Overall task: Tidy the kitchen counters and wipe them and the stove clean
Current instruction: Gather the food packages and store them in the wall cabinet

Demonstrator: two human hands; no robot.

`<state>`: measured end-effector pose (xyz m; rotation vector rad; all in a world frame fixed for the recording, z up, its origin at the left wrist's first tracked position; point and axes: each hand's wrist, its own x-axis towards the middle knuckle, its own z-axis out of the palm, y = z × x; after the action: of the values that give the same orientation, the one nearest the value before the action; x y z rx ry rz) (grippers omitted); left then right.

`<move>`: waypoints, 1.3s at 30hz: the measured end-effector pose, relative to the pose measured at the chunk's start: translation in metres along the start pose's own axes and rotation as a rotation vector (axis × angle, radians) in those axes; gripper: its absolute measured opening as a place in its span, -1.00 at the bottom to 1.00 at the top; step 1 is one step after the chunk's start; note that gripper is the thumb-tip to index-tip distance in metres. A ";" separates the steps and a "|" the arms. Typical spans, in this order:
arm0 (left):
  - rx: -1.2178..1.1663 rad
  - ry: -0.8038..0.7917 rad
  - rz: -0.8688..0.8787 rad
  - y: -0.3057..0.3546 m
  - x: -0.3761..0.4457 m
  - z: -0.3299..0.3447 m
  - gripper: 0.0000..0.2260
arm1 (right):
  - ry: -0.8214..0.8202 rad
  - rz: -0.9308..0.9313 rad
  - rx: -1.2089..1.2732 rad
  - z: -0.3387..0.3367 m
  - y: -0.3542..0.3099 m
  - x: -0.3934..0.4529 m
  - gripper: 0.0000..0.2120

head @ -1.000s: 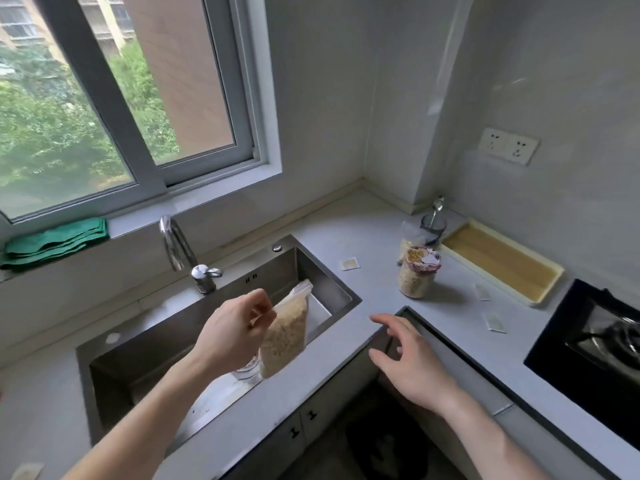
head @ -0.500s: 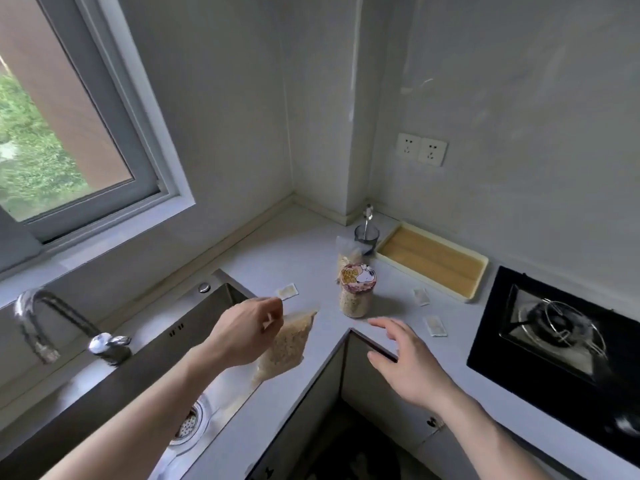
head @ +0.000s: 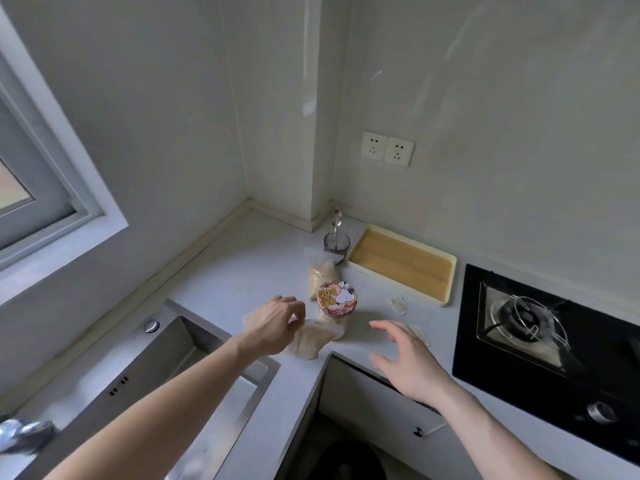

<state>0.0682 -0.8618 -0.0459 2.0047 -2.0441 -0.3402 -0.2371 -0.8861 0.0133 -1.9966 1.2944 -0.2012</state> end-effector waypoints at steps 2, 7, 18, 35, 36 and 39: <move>-0.011 -0.016 -0.016 -0.003 0.015 0.006 -0.91 | 0.010 0.000 -0.010 -0.001 -0.002 0.006 -0.53; 0.002 -0.034 -0.045 0.001 0.041 0.021 -0.89 | 0.026 0.001 -0.002 -0.005 -0.002 0.017 -0.53; -0.021 -0.104 -0.183 -0.001 0.058 0.031 -0.73 | 0.009 0.009 -0.027 -0.014 0.002 0.036 -0.52; 0.077 0.336 0.200 0.050 0.068 -0.194 -0.49 | 0.201 -0.273 -0.139 -0.101 -0.085 0.052 -0.48; 0.077 0.380 0.224 0.059 0.069 -0.214 -0.48 | 0.238 -0.312 -0.149 -0.113 -0.096 0.050 -0.49; 0.076 0.515 0.304 0.084 0.075 -0.274 -0.49 | 0.359 -0.426 -0.167 -0.157 -0.134 0.044 -0.51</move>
<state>0.0817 -0.9311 0.2423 1.5648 -1.9880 0.2892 -0.1956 -0.9709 0.2018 -2.4462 1.1039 -0.7015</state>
